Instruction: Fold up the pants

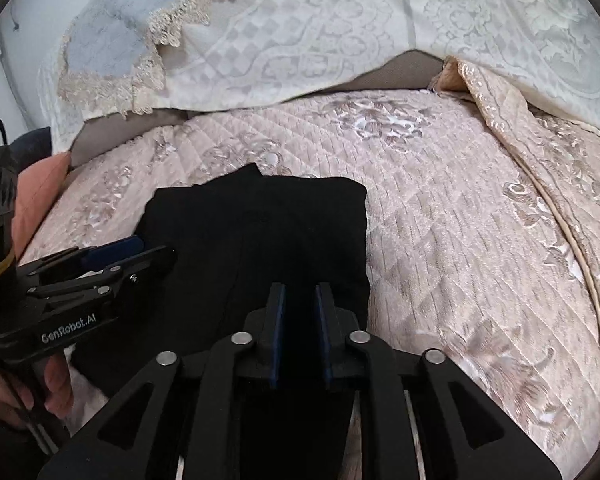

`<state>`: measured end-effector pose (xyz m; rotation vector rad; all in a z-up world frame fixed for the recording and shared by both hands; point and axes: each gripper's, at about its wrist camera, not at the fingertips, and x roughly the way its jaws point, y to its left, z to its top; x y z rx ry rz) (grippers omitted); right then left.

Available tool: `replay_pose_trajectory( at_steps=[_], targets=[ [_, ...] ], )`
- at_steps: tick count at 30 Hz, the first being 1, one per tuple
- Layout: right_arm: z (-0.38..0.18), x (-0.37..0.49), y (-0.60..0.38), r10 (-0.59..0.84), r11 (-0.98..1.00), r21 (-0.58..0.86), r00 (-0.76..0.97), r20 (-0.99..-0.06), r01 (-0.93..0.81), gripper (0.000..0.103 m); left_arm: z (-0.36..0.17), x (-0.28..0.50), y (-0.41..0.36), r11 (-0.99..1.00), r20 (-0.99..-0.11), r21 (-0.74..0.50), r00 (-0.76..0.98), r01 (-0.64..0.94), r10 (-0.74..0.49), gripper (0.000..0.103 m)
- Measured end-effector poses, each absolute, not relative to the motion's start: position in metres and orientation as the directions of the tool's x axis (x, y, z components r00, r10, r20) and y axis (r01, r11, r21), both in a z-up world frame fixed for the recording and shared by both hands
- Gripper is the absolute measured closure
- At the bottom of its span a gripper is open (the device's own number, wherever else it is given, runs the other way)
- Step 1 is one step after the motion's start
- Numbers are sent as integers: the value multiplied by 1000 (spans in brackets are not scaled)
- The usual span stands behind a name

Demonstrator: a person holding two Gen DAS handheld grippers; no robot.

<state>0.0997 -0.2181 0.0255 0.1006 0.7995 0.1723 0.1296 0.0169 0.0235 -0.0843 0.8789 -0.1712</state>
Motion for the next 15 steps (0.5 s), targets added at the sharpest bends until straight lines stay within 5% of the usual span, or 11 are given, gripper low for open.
replay_pose_trajectory(
  at_steps=[12, 15],
  targets=[
    [8, 48, -234, 198, 977, 200, 656, -728, -72, 45, 15, 65, 46, 982, -760, -181, 624, 61, -179, 50],
    [10, 40, -241, 208, 973, 225, 655, -726, -59, 44, 17, 56, 52, 985, -763, -171, 627, 38, -156, 50]
  ],
)
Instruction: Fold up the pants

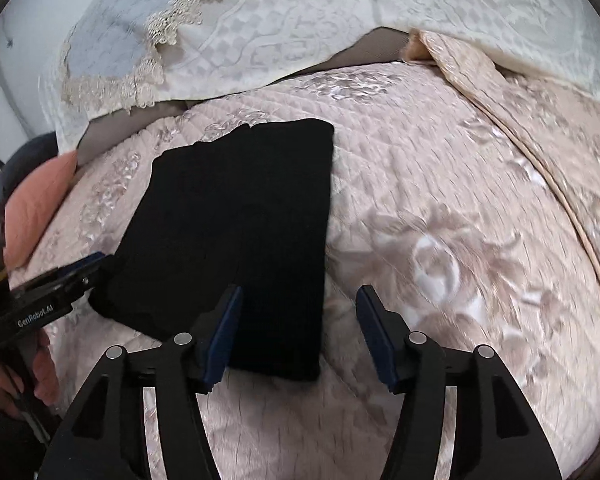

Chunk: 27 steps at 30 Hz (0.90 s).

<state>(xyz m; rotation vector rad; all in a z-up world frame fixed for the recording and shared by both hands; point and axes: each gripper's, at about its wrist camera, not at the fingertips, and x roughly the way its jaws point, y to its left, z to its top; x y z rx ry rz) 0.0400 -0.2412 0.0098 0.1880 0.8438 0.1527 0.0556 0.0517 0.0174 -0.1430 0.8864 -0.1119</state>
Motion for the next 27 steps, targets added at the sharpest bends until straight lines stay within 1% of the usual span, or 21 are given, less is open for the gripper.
replay_pose_trajectory(
  at_steps=[4, 11, 19, 21, 24, 27],
  targets=[
    [16, 31, -241, 198, 975, 215, 662, -723, -57, 44, 26, 47, 54, 988, -767, -152, 630, 9, -124, 50],
    [28, 27, -242, 220, 969, 235, 674, -706, -71, 44, 40, 41, 49, 986, -750, -167, 646, 19, -140, 50],
    [26, 39, -246, 248, 961, 266, 668, -702, -77, 44, 36, 56, 48, 985, -753, -168, 641, 29, -147, 48],
    [24, 46, -248, 252, 959, 271, 662, -706, -76, 44, 33, 63, 51, 982, -751, -186, 640, 35, -165, 47],
    [21, 59, -252, 271, 954, 289, 661, -699, -86, 44, 25, 78, 59, 969, -749, -242, 626, 47, -217, 42],
    [18, 74, -257, 278, 951, 300, 655, -703, -82, 44, 13, 94, 69, 961, -769, -277, 599, 6, -226, 42]
  ],
)
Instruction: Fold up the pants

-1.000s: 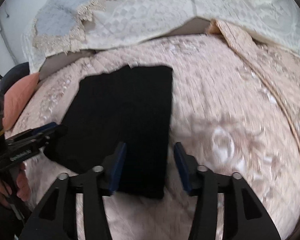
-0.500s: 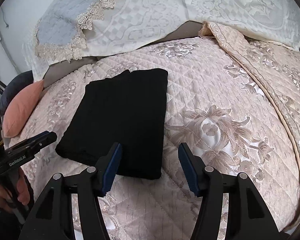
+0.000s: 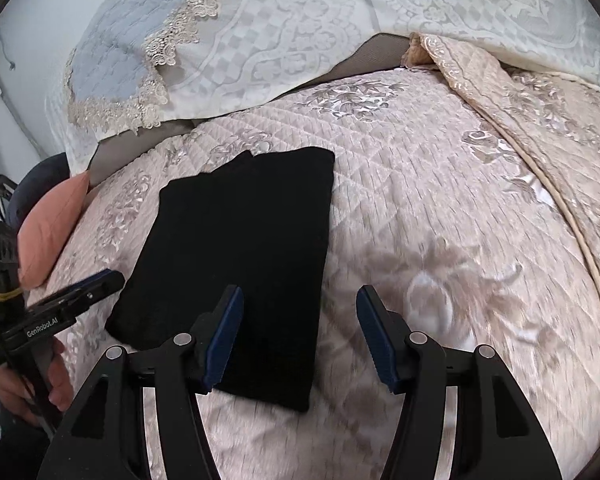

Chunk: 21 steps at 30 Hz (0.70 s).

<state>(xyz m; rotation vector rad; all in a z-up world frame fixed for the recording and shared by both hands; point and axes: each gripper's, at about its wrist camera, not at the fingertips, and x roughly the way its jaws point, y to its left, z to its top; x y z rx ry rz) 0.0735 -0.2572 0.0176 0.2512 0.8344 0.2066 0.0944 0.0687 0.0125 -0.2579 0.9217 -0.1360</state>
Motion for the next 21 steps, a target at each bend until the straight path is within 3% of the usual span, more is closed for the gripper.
replay_pose_trajectory(
  at_steps=[10, 21],
  targets=[
    [3, 108, -257, 324, 936, 336, 621, -713, -102, 44, -3, 125, 73, 911, -742, -412, 578, 9, -341, 34],
    [-4, 113, -239, 426, 900, 398, 564, -707, -179, 44, -9, 122, 61, 915, -728, -401, 591, 41, -346, 30]
  ],
)
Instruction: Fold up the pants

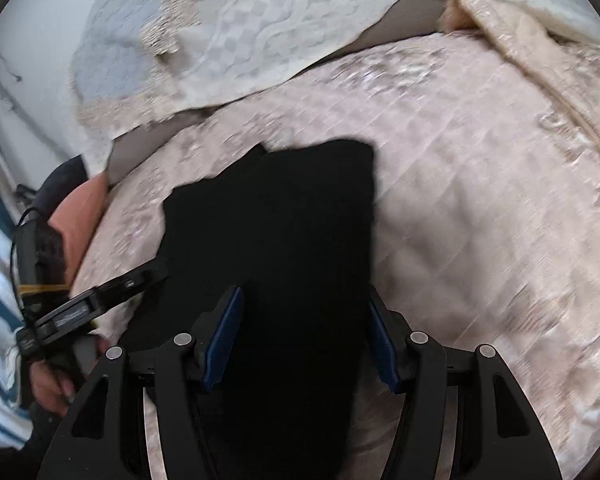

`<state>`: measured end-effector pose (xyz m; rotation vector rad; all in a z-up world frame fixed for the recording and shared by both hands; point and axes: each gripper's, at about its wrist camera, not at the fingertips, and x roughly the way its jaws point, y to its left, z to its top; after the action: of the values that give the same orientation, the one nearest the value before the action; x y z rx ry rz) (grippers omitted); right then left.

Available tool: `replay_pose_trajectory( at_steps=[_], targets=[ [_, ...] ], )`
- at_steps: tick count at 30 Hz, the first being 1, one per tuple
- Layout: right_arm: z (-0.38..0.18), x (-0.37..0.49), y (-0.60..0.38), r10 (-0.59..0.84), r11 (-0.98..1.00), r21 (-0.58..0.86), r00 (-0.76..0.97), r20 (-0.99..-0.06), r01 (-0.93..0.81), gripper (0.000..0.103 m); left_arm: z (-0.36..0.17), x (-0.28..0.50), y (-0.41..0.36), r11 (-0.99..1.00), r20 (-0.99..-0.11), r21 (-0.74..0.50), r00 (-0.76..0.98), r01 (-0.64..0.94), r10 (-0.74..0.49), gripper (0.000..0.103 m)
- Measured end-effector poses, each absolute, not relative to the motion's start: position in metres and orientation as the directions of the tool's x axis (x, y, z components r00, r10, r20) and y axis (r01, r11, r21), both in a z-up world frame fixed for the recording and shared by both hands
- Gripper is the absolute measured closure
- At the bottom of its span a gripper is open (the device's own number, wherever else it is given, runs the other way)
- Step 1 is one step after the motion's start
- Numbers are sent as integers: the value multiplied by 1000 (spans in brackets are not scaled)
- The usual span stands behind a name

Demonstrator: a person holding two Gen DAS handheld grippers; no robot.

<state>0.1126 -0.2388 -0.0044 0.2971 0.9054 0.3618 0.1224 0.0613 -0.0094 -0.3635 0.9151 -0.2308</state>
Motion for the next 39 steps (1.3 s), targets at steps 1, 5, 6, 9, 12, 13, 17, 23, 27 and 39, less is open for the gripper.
replay_pose_trajectory(
  at_steps=[1, 5, 6, 9, 12, 13, 17, 23, 27, 39],
  targets=[
    [-5, 111, -237, 419, 904, 384, 566, -710, -187, 44, -10, 120, 58, 922, -730, -383, 594, 53, -337, 30],
    [-10, 122, -242, 428, 892, 428, 567, -704, -143, 58, -8, 126, 58, 923, -740, -383, 589, 31, -326, 41],
    [-11, 124, -242, 429, 891, 433, 565, -705, -136, 63, -8, 126, 59, 921, -739, -389, 589, 23, -327, 45],
    [-6, 122, -235, 412, 902, 406, 573, -709, -146, 77, -2, 125, 59, 921, -735, -389, 599, 10, -316, 64],
    [5, 115, -231, 416, 899, 409, 594, -689, -156, 84, 10, 119, 55, 928, -724, -372, 619, 20, -304, 72],
    [9, 112, -230, 418, 898, 410, 601, -681, -160, 84, 15, 117, 53, 931, -721, -365, 624, 29, -302, 74],
    [23, 108, -223, 420, 899, 400, 618, -665, -181, 85, 34, 113, 49, 939, -706, -339, 642, 62, -298, 81],
    [45, 115, -200, 447, 890, 389, 626, -639, -238, 85, 58, 121, 71, 945, -678, -320, 681, 64, -276, 87],
    [52, 134, -174, 470, 880, 387, 625, -623, -276, 85, 67, 136, 99, 950, -667, -308, 701, 47, -251, 88],
    [73, 228, -93, 527, 850, 381, 613, -589, -364, 85, 75, 205, 185, 967, -630, -254, 759, -2, -164, 87]
  ],
)
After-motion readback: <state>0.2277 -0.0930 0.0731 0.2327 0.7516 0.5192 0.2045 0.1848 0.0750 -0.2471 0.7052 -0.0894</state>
